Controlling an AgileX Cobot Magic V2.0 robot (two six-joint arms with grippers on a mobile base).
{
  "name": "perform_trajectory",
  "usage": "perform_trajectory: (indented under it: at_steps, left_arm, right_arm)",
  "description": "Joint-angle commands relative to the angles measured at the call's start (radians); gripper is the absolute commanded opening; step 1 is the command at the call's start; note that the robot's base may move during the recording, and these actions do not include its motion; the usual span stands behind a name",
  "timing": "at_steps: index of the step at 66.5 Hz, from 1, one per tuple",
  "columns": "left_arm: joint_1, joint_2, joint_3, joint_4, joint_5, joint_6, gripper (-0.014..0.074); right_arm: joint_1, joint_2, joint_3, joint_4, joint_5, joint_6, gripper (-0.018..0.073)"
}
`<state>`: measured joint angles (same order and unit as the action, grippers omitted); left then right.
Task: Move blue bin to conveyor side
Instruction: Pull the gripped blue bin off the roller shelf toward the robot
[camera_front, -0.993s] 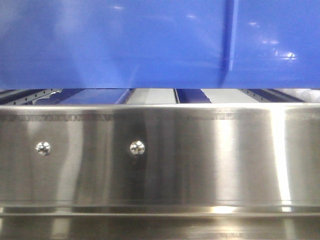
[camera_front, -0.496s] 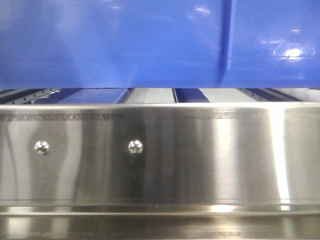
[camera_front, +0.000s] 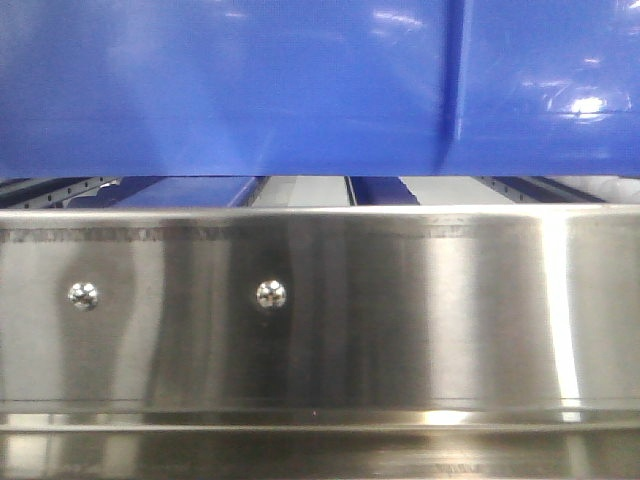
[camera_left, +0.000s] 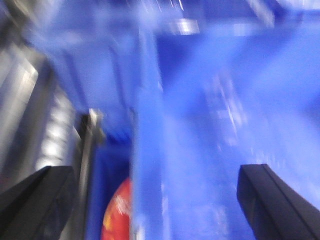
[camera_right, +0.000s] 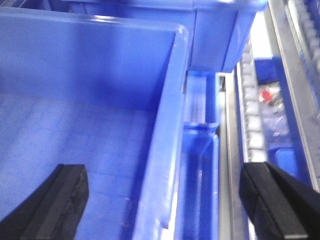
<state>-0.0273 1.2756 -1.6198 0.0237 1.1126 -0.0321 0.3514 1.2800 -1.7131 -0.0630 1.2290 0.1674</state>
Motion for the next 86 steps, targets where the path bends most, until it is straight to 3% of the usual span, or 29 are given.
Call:
perform_trajectory:
  at_steps: [1, 30, 86]
  left_arm:
    - [0.005, 0.039, -0.005, -0.012, -0.010, 0.006, 0.0547]
    - [0.005, 0.159, -0.005, -0.024, 0.005, 0.014, 0.0547]
    - [0.005, 0.177, -0.005, -0.017, -0.003, 0.014, 0.0547]
  right_arm:
    - [0.001, 0.026, -0.008, -0.019, -0.008, 0.008, 0.0494]
    - [0.001, 0.176, -0.008, -0.017, -0.008, 0.032, 0.0494]
    - [0.001, 0.266, -0.008, -0.017, -0.008, 0.105, 0.0494]
